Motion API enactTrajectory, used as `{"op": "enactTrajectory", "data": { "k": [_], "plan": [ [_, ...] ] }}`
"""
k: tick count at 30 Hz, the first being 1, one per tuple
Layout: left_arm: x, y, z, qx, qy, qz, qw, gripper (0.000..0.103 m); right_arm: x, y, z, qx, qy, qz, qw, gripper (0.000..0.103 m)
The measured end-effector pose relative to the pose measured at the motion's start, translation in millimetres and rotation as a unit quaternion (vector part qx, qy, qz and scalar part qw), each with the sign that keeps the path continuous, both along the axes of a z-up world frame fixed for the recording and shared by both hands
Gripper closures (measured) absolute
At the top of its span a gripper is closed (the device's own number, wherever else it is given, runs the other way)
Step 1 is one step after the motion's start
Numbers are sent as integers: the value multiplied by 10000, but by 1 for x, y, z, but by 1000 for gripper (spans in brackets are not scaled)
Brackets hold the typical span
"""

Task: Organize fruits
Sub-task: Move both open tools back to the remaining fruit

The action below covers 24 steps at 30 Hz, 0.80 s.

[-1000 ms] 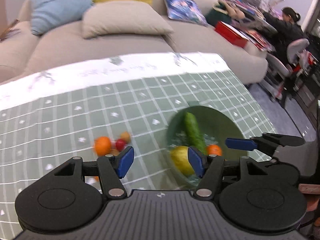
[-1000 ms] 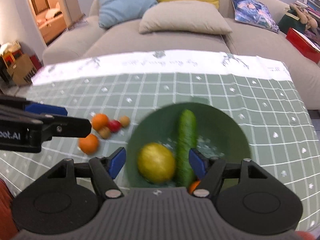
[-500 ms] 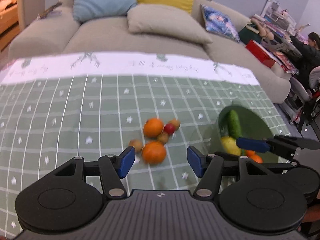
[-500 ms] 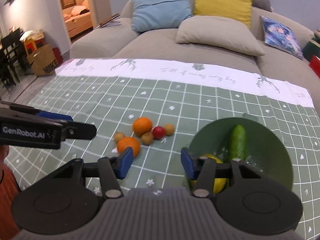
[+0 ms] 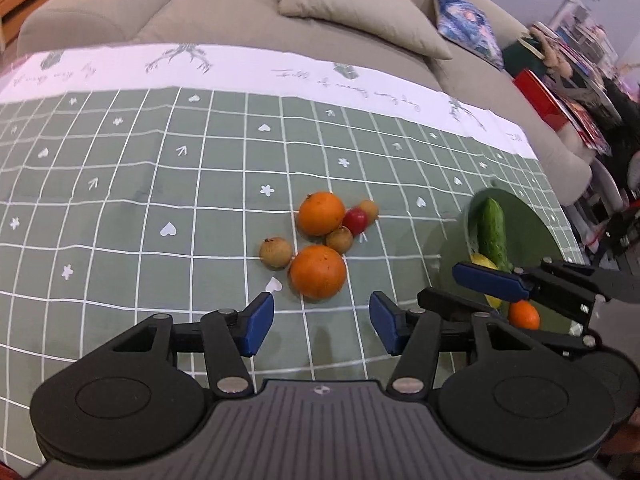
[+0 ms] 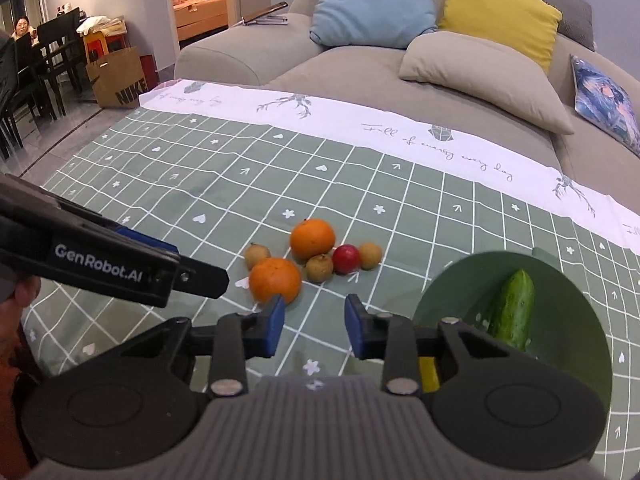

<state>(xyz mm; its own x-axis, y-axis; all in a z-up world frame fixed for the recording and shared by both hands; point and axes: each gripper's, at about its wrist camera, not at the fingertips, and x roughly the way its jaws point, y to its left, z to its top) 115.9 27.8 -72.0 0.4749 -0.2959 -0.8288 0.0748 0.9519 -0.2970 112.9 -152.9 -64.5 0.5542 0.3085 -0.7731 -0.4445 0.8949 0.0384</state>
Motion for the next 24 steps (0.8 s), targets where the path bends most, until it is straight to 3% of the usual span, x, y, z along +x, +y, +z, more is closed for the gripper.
{"op": "enactTrajectory", "data": {
  "k": [5, 24],
  "plan": [
    [23, -1, -15, -213, 324, 297, 9988, 38, 18, 1, -9, -122, -4, 100, 9999, 74],
    [71, -30, -54, 158, 1093, 288, 9935, 37, 56, 7, -43, -687, 16, 743, 9949, 74]
  ]
}}
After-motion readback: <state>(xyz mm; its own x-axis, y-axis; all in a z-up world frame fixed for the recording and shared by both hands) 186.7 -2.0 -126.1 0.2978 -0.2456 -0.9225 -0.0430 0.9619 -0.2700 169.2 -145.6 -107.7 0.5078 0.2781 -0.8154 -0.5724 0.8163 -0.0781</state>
